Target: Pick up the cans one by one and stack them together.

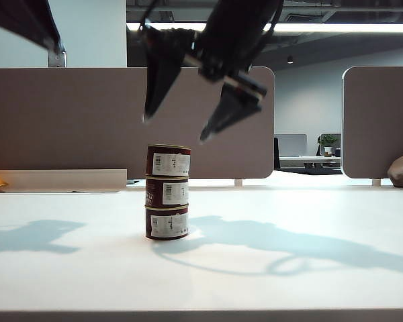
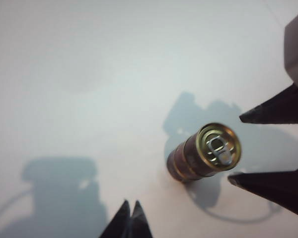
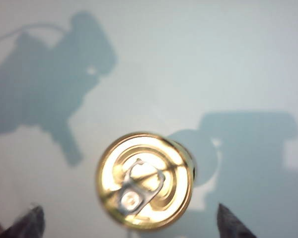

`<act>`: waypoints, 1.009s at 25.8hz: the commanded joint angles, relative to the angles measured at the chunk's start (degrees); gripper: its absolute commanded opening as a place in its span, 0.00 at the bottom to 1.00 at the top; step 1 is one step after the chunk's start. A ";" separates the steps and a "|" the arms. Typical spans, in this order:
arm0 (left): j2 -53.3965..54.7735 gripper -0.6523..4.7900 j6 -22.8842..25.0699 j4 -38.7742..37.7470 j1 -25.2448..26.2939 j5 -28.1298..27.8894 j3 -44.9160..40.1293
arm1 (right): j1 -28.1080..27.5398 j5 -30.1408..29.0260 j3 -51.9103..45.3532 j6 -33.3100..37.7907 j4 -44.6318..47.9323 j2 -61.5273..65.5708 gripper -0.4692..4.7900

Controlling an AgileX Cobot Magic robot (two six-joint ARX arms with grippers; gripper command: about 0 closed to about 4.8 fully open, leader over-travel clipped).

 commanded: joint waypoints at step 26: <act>-40.89 0.11 -11.52 -15.13 -0.02 -7.17 0.02 | 8.39 8.07 0.26 -12.02 -22.82 -39.91 0.08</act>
